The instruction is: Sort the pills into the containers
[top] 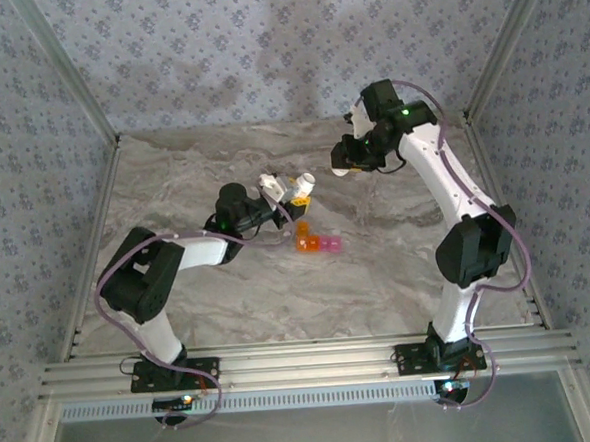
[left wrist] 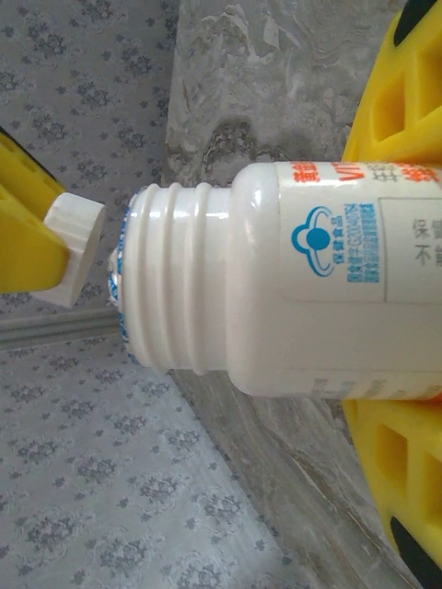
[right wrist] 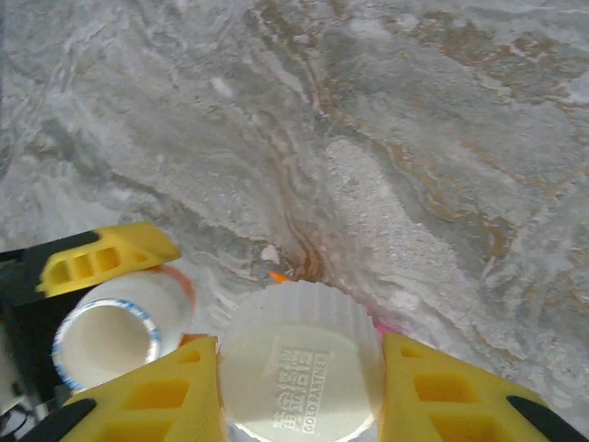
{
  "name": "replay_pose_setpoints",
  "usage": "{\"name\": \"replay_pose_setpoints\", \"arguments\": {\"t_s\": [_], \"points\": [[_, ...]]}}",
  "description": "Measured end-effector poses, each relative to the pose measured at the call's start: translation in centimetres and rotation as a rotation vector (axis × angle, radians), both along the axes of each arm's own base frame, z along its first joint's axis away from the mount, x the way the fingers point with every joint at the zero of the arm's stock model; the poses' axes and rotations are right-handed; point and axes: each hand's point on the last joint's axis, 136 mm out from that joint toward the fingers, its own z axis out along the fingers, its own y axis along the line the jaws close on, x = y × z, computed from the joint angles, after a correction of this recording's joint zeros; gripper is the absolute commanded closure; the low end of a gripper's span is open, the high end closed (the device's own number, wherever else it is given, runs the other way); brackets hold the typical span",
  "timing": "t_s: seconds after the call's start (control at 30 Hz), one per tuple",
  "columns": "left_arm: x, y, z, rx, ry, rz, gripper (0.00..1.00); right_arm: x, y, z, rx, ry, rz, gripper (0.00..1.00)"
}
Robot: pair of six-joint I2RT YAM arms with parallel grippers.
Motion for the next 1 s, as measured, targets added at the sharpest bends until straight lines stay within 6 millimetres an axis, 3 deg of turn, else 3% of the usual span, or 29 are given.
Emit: {"name": "replay_pose_setpoints", "arguments": {"t_s": [0.4, 1.0], "points": [[-0.8, -1.0, -0.2, 0.026, -0.012, -0.089, 1.00, -1.4, 2.1, 1.2, 0.096, 0.056, 0.137, 0.64], [-1.1, -1.3, 0.2, 0.031, -0.024, -0.129, 1.00, -3.0, 4.6, 0.0, 0.100, 0.098, 0.237, 0.64]]}}
